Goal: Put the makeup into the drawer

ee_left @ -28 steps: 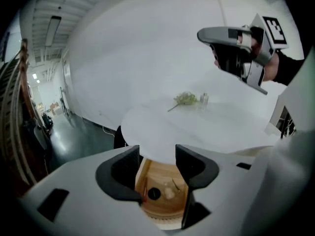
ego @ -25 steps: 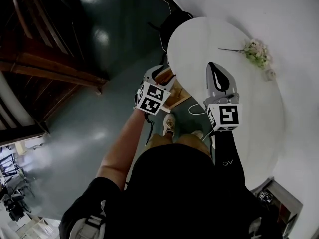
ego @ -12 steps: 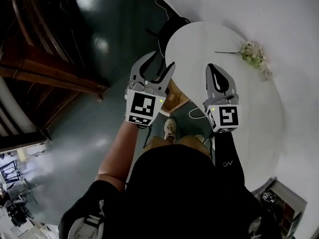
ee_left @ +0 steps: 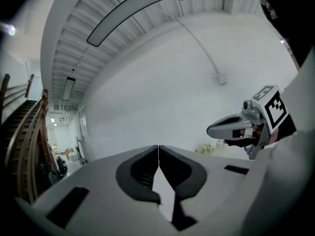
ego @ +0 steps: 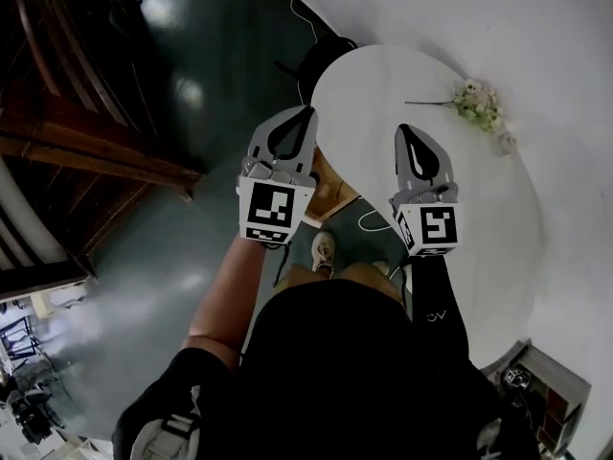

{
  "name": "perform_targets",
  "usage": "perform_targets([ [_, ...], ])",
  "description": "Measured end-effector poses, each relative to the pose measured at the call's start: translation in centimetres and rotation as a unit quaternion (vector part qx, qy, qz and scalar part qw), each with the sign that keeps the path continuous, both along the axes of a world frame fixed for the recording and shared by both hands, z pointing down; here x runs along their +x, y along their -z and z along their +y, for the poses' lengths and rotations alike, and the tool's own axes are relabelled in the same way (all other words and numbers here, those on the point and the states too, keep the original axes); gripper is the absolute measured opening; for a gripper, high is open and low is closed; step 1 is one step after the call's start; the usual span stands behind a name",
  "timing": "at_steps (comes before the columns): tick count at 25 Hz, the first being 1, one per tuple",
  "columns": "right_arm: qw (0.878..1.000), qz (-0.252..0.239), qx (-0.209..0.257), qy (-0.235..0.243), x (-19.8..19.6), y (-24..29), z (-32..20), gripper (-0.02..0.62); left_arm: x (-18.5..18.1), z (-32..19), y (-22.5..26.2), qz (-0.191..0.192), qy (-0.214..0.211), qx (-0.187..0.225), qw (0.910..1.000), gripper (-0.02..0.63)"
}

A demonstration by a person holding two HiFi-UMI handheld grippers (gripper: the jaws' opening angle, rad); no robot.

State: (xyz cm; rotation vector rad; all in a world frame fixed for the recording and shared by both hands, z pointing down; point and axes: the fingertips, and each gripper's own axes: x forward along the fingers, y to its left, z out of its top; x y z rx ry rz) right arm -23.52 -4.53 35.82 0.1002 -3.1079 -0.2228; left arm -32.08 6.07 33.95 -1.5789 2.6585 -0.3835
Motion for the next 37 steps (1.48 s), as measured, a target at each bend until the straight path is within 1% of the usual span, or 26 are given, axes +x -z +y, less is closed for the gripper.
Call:
perform_targets([
  [4, 1.000, 0.000, -0.001, -0.004, 0.3, -0.1, -0.3, 0.004, 0.0, 0.1, 0.6, -0.003, 0.003, 0.011, 0.9999, 0.009],
  [8, 1.000, 0.001, -0.001, -0.003, 0.2, -0.1, -0.3, 0.003, -0.1, -0.1, 0.8, -0.003, 0.003, 0.013, 0.9999, 0.009],
  [13, 0.999, 0.020, 0.034, 0.003, -0.1, -0.3, 0.3, 0.003, -0.3, -0.2, 0.5, -0.004, 0.003, 0.009, 0.9999, 0.009],
  [23, 1.000, 0.012, 0.023, 0.002, -0.5, -0.3, 0.3, 0.003, -0.5, -0.1, 0.3, 0.002, 0.004, 0.019, 0.9998, 0.009],
  [27, 1.000, 0.009, 0.009, 0.003, -0.9, 0.2, 0.8, 0.003, -0.5, -0.1, 0.4, 0.004, 0.000, 0.024, 0.9997, 0.009],
  [37, 1.000, 0.012, 0.011, -0.002, -1.1, -0.3, 1.0, 0.003, -0.8, 0.3, 0.6, 0.007, -0.005, 0.031, 0.9995, 0.011],
])
